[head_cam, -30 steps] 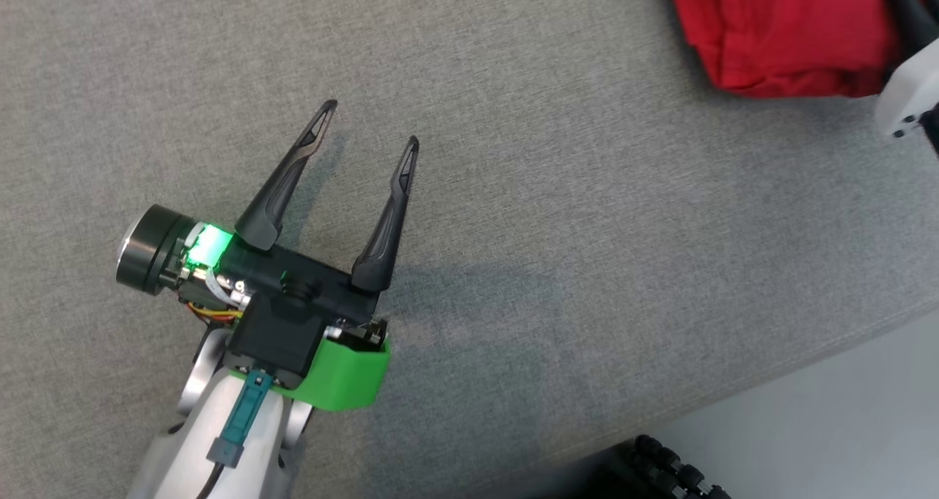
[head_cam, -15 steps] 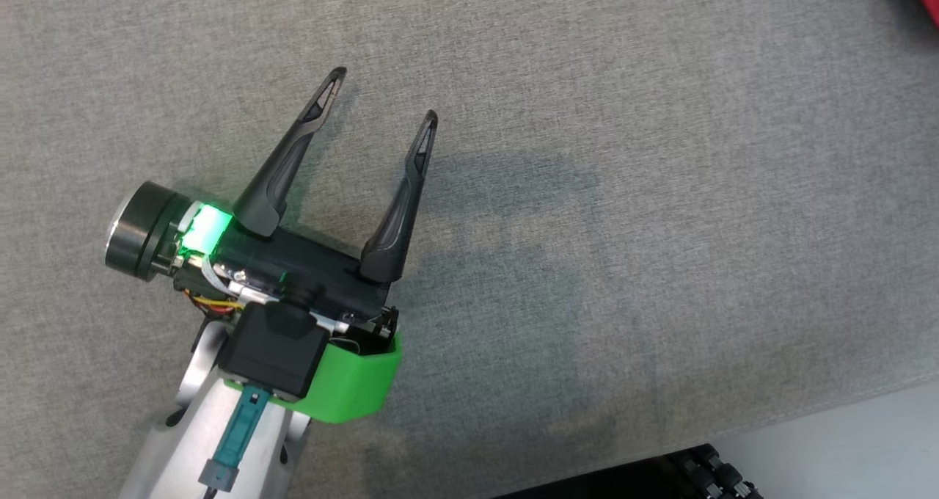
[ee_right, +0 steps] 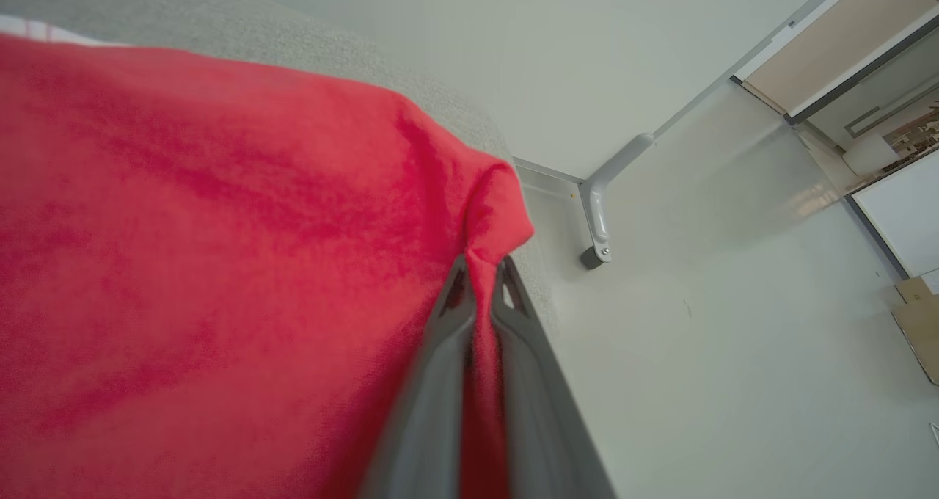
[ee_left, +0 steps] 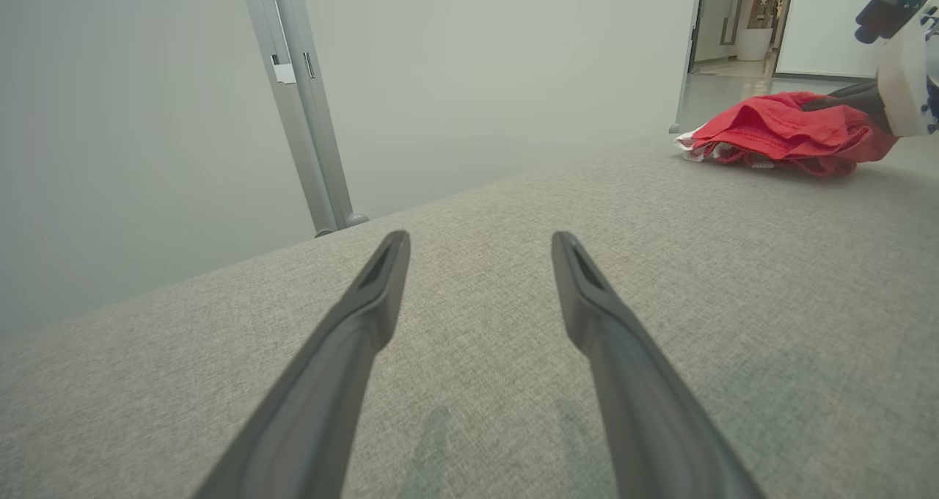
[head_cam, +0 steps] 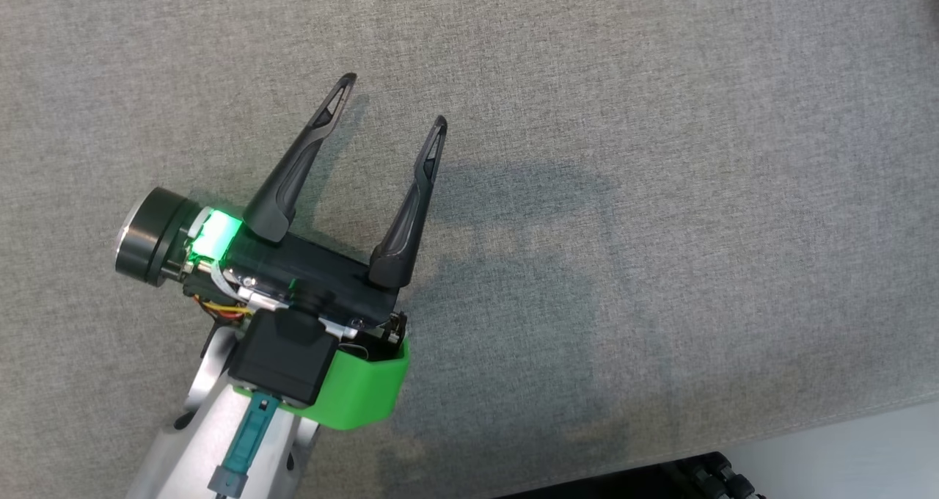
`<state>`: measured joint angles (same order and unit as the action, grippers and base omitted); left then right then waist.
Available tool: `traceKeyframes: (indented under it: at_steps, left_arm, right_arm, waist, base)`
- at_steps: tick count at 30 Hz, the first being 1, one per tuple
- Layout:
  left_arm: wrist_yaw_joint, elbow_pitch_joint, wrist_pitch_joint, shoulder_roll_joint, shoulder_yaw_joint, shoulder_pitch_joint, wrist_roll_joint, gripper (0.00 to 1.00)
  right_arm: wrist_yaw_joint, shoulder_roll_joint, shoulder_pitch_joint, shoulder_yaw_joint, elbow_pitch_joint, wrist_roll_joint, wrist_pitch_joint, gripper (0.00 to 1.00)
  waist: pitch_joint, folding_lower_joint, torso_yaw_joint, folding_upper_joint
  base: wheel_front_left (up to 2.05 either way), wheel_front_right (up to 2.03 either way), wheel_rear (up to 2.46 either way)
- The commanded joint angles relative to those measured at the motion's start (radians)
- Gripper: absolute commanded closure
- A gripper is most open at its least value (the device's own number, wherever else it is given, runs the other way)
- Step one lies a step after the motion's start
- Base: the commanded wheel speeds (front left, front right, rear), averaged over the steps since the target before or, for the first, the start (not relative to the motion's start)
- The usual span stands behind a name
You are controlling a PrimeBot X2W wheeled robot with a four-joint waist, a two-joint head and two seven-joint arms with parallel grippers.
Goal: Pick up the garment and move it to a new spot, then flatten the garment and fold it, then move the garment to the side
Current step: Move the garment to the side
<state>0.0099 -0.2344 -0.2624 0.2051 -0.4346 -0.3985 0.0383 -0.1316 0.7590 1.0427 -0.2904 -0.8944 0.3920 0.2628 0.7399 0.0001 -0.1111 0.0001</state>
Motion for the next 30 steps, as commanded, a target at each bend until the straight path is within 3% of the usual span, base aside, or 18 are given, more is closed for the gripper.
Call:
traceKeyframes:
  at_steps: [1, 6, 7, 8, 12, 16, 19, 22, 26, 30]
  left_arm:
    - [0.009, 0.001, -0.002, 0.007, -0.003, 0.002, -0.007, 0.00]
    - [0.016, 0.006, -0.002, 0.008, -0.010, 0.004, -0.013, 0.00]
    - [0.017, 0.009, -0.002, 0.007, -0.012, 0.004, -0.013, 0.00]
    - [0.017, 0.012, -0.002, 0.007, -0.015, 0.004, -0.016, 0.00]
    - [0.025, 0.023, -0.002, 0.004, -0.020, 0.010, -0.021, 0.00]
    - [0.035, 0.033, -0.002, 0.003, -0.019, 0.022, -0.028, 0.00]
    - [0.047, 0.049, -0.002, -0.005, -0.013, 0.045, -0.045, 0.00]
    - [0.061, 0.075, -0.002, -0.015, -0.005, 0.071, -0.064, 0.00]
    - [0.088, 0.123, -0.002, -0.047, 0.036, 0.130, -0.116, 0.00]
    - [0.101, 0.171, -0.002, -0.077, 0.092, 0.176, -0.161, 0.00]
  right_arm:
    - [0.002, 0.012, -0.027, 0.034, 0.001, -0.014, 0.004, 1.00]
    - [0.002, -0.005, -0.072, 0.097, -0.012, -0.041, 0.004, 1.00]
    - [0.002, -0.008, -0.075, 0.109, -0.019, -0.050, 0.004, 0.71]
    - [0.002, -0.008, -0.075, 0.122, -0.024, -0.064, 0.004, 0.00]
    - [0.002, -0.022, -0.072, 0.217, -0.005, -0.160, 0.004, 0.00]
    - [0.002, -0.081, -0.100, 0.325, 0.087, -0.275, 0.004, 0.00]
    - [0.002, -0.197, -0.165, 0.369, 0.206, -0.353, 0.004, 0.00]
    - [0.002, -0.301, -0.228, 0.359, 0.308, -0.363, 0.004, 0.00]
    - [0.002, -0.421, -0.344, 0.261, 0.413, -0.319, 0.004, 0.00]
    - [0.002, -0.473, -0.434, 0.206, 0.459, -0.301, 0.004, 0.00]
  waist:
    - [-0.005, -0.0001, 0.005, -0.0001]
    - [-0.018, -0.0001, 0.007, -0.0001]
    - [-0.023, -0.0001, 0.008, -0.0001]
    - [-0.028, -0.0001, 0.010, -0.0001]
    - [-0.059, -0.0001, 0.018, -0.0001]
    - [-0.095, -0.0001, 0.023, -0.0001]
    - [-0.145, -0.0001, 0.028, -0.0001]
    - [-0.204, -0.0001, 0.038, -0.0001]
    - [-0.302, -0.0001, 0.066, -0.0001]
    - [-0.375, -0.0001, 0.097, -0.0001]
  base:
    - [0.00, 0.00, 0.00]
    - [0.00, 0.00, 0.00]
    - [0.00, 0.00, 0.00]
    - [0.00, 0.00, 0.00]
    - [0.00, 0.00, 0.00]
    - [0.00, 0.00, 0.00]
    - [0.00, 0.00, 0.00]
    - [0.00, 0.00, 0.00]
    - [0.00, 0.00, 0.00]
    - [0.00, 0.00, 0.00]
